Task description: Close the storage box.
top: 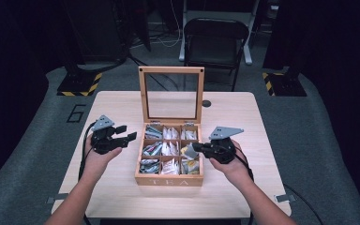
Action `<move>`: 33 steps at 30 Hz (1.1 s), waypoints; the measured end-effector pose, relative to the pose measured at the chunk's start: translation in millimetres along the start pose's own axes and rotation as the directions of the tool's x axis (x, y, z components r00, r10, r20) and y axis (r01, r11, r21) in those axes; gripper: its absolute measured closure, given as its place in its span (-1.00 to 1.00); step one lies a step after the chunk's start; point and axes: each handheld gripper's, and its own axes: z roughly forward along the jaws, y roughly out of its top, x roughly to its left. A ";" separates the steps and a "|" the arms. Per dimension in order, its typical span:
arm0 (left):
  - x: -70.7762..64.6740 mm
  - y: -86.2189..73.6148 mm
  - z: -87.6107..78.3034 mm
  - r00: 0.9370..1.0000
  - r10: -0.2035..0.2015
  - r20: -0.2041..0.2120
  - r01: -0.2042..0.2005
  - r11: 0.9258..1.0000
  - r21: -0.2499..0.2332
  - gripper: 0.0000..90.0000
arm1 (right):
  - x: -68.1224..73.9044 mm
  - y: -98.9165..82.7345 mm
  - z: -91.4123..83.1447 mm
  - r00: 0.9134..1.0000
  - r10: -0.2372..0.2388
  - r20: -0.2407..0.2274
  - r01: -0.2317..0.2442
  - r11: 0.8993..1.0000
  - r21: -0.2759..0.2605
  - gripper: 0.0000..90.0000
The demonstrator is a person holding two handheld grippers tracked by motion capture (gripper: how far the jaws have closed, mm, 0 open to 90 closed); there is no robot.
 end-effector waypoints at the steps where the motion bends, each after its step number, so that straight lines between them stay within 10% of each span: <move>1: 0.1 -0.2 0.2 1.000 -0.002 -0.001 0.002 1.000 -0.004 -0.05 | -0.7 2.1 -1.1 1.000 -0.003 0.000 0.003 1.000 -0.004 0.98; 33: 1.7 2.5 -2.4 1.000 -0.006 -0.004 0.006 1.000 -0.014 -0.05 | -21.5 37.1 -25.3 0.999 0.015 0.040 -0.013 0.999 -0.050 0.98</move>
